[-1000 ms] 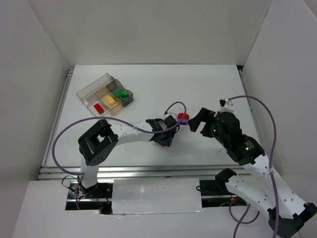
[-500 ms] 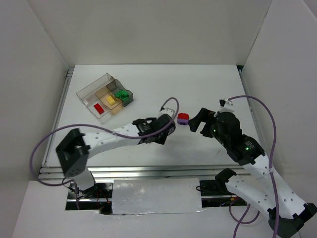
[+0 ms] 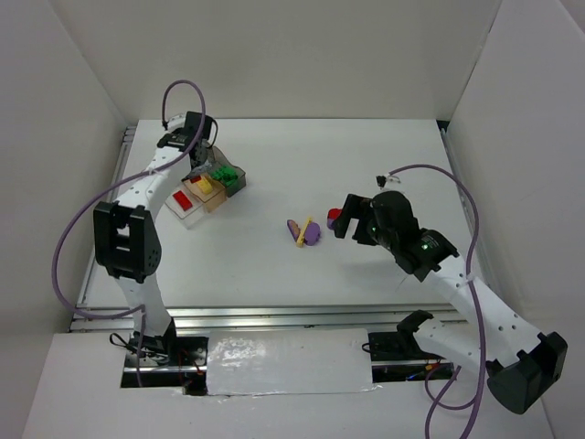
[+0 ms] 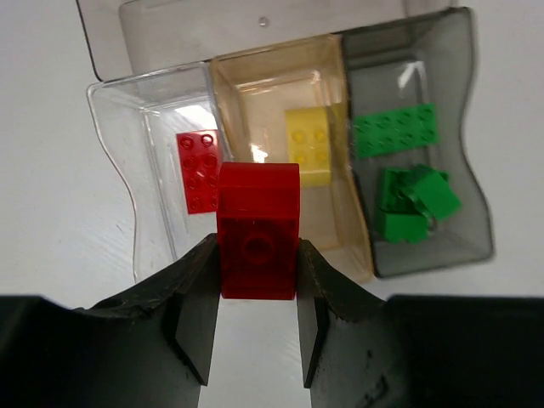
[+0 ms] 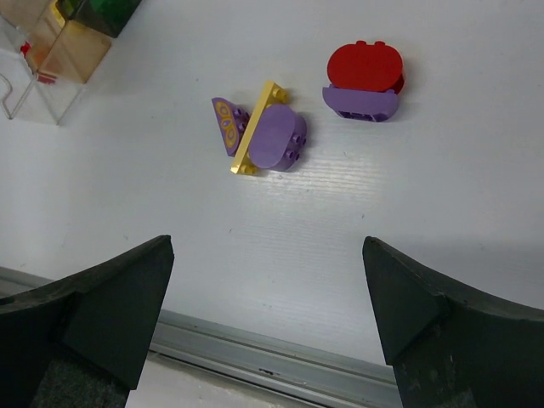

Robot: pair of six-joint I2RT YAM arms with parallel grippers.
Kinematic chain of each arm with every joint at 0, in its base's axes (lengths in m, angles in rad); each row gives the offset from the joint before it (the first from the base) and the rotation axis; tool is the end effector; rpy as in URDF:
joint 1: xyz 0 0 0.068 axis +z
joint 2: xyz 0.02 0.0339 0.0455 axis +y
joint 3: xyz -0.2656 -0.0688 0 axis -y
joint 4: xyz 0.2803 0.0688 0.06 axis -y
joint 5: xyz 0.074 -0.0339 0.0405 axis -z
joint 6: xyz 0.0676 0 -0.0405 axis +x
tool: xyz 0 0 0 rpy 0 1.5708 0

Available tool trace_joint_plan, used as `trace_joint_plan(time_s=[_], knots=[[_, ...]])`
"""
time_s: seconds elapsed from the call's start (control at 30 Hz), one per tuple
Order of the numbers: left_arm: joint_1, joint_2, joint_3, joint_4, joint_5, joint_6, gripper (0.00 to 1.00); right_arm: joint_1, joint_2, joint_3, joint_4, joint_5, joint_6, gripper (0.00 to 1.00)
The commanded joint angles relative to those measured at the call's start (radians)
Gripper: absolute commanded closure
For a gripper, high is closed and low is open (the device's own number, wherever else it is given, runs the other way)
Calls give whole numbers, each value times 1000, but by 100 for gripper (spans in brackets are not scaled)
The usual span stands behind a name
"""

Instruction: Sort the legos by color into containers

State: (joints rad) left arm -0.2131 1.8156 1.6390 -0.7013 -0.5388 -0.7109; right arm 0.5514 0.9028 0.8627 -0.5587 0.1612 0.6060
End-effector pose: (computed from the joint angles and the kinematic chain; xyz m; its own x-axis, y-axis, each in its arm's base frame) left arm 0.4522 -0.0624 0.2794 -0.4793 -0.4693 -0.7416 -0.5959 0.7944 -0.1176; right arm 0.2222 0.1239 0.2914 -0.6248 0.2757 -0.7305 -0.0587 0.9163 0.3961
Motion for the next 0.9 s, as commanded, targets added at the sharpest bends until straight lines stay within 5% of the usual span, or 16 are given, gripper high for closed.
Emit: trace_joint_plan(time_s=[0.0,0.3,0.4,0.43,0.5,0.87], knots=[[82,62,71,-104,-7,-45,97,-4,24,15,65,-41,-41,0],[173,40,-99,-15,49,-65,75,-5,62,21,89,-71,-52,0],[175,40,-119,-6,56,-64,45,-7,79,32,94,-68,-54,0],[176,40,-120,-6,56,-64,24,-5,85,33,98,-65,-54,0],[178,28,-128,-10,56,-65,2,-7,109,45,98,-55,-54,0],[123,-288,-208,23,235,76,1,-103,532,278,8,47,-75,0]])
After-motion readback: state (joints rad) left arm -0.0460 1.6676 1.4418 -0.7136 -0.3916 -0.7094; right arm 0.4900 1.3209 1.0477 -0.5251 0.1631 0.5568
